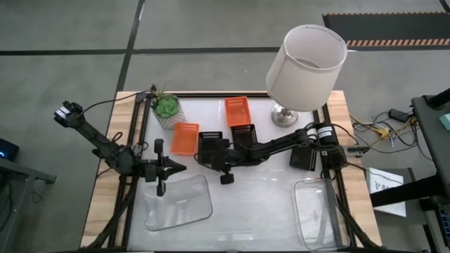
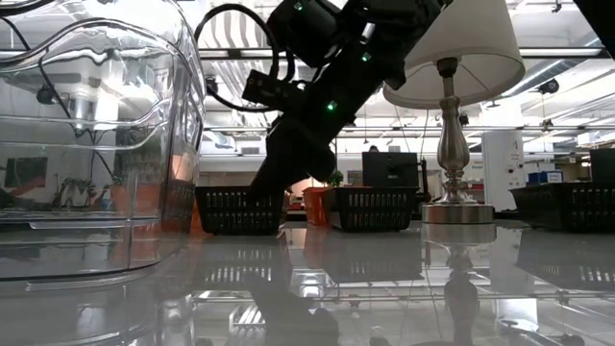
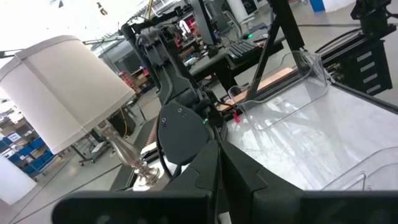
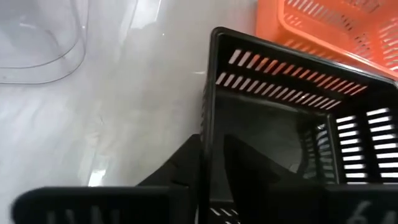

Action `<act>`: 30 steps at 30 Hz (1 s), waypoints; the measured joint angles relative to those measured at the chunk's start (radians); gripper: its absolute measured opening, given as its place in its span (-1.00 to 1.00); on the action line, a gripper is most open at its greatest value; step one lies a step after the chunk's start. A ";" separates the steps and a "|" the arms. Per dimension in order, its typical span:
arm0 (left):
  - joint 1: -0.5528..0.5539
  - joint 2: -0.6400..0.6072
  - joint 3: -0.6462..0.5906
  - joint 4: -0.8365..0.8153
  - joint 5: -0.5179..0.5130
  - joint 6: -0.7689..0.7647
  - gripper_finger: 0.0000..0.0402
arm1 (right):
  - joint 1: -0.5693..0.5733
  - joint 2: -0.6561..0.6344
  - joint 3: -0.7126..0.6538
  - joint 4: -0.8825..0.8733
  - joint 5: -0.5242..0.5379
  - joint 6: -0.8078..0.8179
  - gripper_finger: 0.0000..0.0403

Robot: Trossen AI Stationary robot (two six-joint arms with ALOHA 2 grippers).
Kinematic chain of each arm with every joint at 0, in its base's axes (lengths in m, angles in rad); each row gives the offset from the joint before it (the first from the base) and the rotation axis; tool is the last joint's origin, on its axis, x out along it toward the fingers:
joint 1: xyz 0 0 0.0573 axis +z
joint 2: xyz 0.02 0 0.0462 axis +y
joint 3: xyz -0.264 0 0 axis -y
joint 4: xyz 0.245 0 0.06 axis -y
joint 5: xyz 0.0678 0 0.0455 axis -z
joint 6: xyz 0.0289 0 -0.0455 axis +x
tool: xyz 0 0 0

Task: Stack baskets by color
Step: Stack the left black bin on the middle black bin

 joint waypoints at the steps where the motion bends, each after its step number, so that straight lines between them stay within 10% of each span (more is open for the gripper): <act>1: 0.000 0.000 0.000 0.000 0.000 0.000 -1.00 | 0.000 -0.001 0.000 0.000 0.000 -0.003 -0.74; 30: 0.000 0.012 0.000 -0.008 0.006 -0.052 -1.00 | 0.041 -0.307 0.000 -0.295 0.055 -0.090 -0.96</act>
